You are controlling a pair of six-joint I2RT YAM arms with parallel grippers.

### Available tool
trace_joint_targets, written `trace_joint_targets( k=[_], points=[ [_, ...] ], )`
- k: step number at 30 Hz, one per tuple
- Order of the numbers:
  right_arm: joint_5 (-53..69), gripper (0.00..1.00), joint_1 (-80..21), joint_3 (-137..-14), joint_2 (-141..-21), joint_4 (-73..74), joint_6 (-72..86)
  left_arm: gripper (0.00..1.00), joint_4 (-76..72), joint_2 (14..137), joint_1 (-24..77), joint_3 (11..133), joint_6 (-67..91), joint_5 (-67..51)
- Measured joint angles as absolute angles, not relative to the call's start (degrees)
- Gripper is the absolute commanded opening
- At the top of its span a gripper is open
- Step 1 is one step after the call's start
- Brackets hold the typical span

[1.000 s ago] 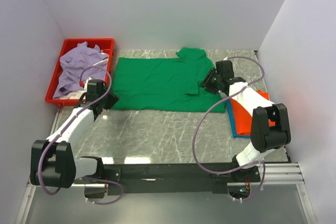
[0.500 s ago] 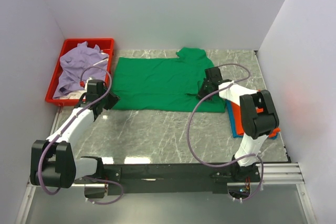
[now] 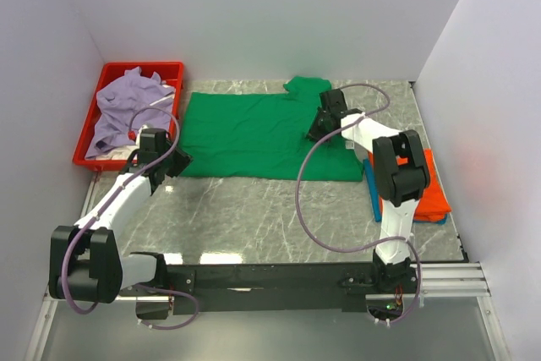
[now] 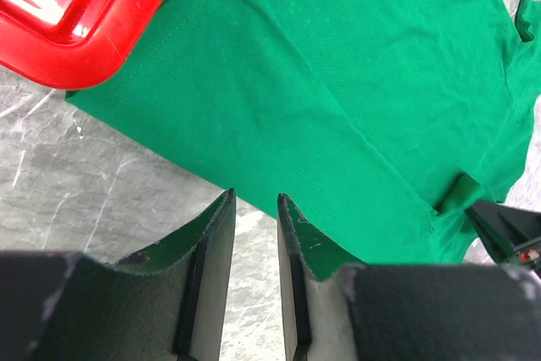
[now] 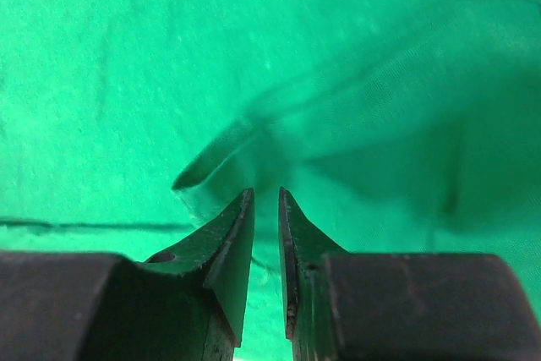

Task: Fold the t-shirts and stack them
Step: Fold the tshirt

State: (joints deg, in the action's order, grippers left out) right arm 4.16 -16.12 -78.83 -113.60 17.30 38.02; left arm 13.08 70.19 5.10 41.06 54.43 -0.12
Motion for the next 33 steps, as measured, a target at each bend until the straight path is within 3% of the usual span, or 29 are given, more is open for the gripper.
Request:
trace_joint_targets(
  k=[10, 19, 29, 33],
  points=[
    [6.3, 0.25, -16.9, -84.0, -119.9, 19.4, 37.6, 0.32, 13.2, 70.2, 4.7, 41.1, 54.3, -0.1],
    [6.6, 0.3, -17.1, -84.4, -118.3, 22.3, 37.2, 0.36, 12.4, 67.1, 4.0, 36.9, 56.7, 3.0],
    [7.7, 0.47, -11.7, -68.6, -91.5, 20.8, 37.7, 0.48, 8.5, 68.3, 2.8, 33.0, 58.3, 9.0],
    [8.7, 0.48, -9.8, -57.8, -82.7, 18.6, 38.0, 0.47, 6.2, 70.3, 2.0, 31.9, 58.3, 10.5]
  ],
)
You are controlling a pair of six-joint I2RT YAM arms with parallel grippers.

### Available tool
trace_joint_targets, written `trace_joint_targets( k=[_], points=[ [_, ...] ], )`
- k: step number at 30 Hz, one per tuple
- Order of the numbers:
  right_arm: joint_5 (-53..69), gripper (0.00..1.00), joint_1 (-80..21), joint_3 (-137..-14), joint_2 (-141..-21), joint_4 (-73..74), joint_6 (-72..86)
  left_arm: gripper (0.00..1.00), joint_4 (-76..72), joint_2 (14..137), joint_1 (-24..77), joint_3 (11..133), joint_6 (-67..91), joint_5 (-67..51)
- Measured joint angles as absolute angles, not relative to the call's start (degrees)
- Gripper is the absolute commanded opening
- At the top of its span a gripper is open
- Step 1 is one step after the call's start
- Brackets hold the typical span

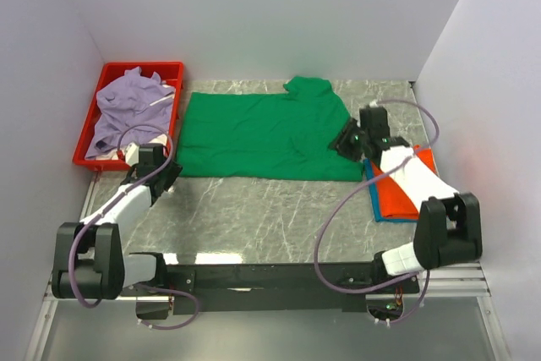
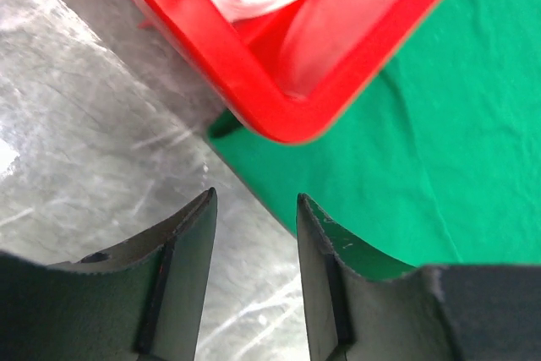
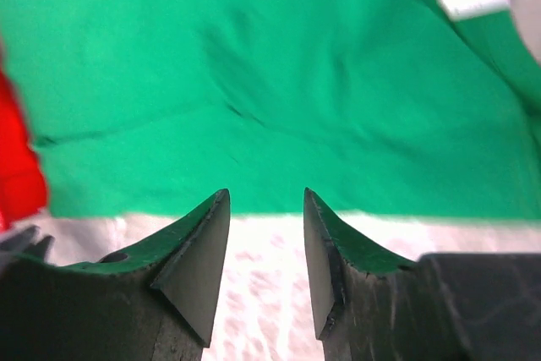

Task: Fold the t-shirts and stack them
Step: Fold the tshirt

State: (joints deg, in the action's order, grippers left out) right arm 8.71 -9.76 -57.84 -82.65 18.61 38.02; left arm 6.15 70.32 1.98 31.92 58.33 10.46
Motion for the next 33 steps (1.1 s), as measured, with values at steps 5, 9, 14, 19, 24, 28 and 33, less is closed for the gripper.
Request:
trace_joint_targets(
  k=[5, 9, 14, 19, 24, 28, 33],
  points=[
    [9.1, 0.48, -6.5, -46.7, -75.6, 18.4, 38.1, 0.43, 2.8, 73.8, 1.6, 31.4, 58.2, 10.9],
    [8.4, 0.49, -4.0, -41.5, -70.7, 18.1, 38.1, 0.42, 0.2, 77.0, 1.6, 31.3, 58.2, 11.0],
    [8.1, 0.51, -0.7, -38.7, -69.3, 16.0, 38.1, 0.35, -1.1, 79.9, 1.6, 31.4, 58.2, 11.7],
    [7.6, 0.52, 2.9, -35.7, -69.4, 14.5, 38.1, 0.34, -2.7, 81.2, 1.6, 31.4, 58.2, 12.4],
    [6.3, 0.54, 4.3, -35.1, -70.6, 13.5, 38.1, 0.33, -3.3, 81.9, 1.6, 31.9, 58.1, 13.1],
    [6.1, 0.54, 4.5, -34.9, -73.1, 11.6, 38.2, 0.3, -3.3, 82.7, 1.6, 32.5, 58.0, 13.4],
    [6.8, 0.54, 4.6, -34.9, -78.6, 9.7, 38.6, 0.23, -2.9, 83.1, 1.7, 32.9, 57.8, 13.4]
  ],
)
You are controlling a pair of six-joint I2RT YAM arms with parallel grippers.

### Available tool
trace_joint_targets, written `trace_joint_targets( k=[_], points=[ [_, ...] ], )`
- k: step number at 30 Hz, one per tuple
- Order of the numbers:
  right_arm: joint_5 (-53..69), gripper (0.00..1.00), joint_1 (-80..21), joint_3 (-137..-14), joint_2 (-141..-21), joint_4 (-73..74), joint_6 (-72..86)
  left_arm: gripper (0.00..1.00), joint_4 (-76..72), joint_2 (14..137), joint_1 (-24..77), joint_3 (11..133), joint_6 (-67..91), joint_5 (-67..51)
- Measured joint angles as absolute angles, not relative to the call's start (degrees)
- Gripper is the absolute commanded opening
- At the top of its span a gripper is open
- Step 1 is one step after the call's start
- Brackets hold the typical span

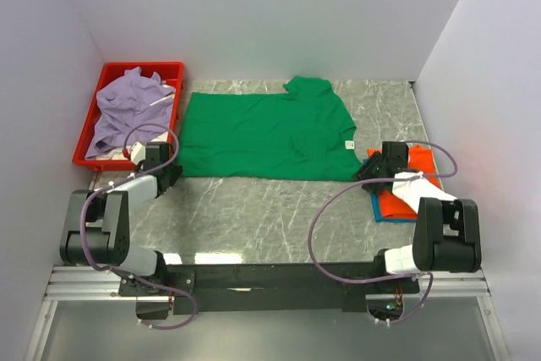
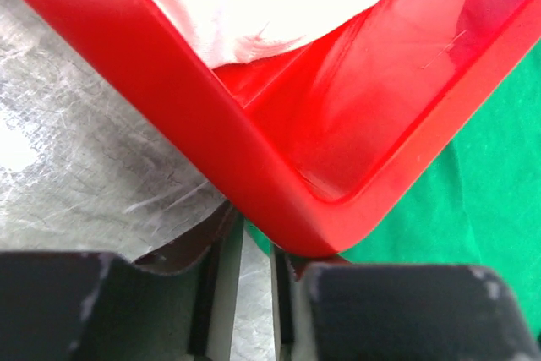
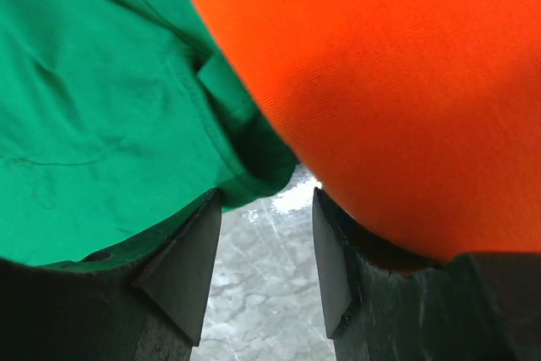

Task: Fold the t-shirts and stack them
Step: Fold the tshirt

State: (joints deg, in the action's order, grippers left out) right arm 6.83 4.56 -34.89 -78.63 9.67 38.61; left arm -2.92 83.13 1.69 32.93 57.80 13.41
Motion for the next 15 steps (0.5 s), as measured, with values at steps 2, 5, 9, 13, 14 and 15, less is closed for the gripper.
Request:
trace_joint_targets(
  k=[2, 5, 9, 13, 14, 15],
  points=[
    [6.9, 0.54, 4.6, -34.9, -79.8, 9.5, 38.9, 0.18, -2.3, 83.2, 1.7, 33.1, 57.7, 13.4],
    [7.0, 0.54, 4.6, -35.2, -80.2, 9.0, 39.2, 0.1, -1.5, 83.5, 1.8, 33.7, 57.5, 13.4],
    [7.0, 0.51, 4.6, -35.7, -81.3, 8.6, 39.4, 0.02, -1.0, 83.8, 1.8, 34.1, 57.0, 13.4],
    [7.0, 0.43, 4.6, -36.6, -82.7, 8.0, 39.6, 0.01, -0.6, 83.9, 1.9, 34.4, 56.6, 13.4],
    [7.0, 0.4, 4.6, -36.8, -83.0, 7.9, 39.7, 0.01, -0.6, 83.9, 1.9, 34.4, 56.6, 13.4],
    [6.9, 0.3, 4.6, -36.8, -83.2, 7.7, 39.7, 0.01, -0.6, 83.8, 1.9, 34.4, 56.6, 13.4]
  ],
)
